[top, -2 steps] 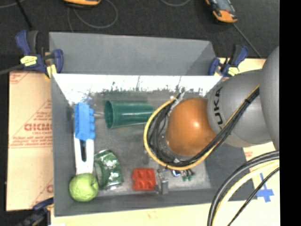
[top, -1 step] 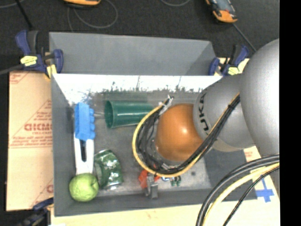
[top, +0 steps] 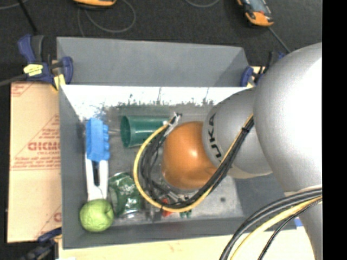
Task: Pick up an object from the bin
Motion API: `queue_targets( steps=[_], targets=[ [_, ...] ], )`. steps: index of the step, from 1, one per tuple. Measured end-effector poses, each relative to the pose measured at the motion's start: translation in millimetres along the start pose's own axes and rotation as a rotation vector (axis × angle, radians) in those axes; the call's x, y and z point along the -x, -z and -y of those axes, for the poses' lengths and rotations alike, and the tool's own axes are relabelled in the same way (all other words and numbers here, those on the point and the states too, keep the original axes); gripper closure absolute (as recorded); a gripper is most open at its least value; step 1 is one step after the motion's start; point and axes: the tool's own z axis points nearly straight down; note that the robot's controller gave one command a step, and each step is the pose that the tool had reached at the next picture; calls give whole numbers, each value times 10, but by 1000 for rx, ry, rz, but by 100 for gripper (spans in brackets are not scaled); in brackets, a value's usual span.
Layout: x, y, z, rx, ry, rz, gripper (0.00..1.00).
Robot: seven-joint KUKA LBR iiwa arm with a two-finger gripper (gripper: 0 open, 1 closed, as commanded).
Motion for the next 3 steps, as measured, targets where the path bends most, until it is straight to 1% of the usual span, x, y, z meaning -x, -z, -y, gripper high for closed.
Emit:
queue_targets(
  steps=[1, 2, 3],
  targets=[
    [23, 11, 66, 0, -18, 10, 0],
    [20, 11, 92, 1, -25, 9, 0],
    [226, 542, 80, -1, -69, -7, 0]
  ],
)
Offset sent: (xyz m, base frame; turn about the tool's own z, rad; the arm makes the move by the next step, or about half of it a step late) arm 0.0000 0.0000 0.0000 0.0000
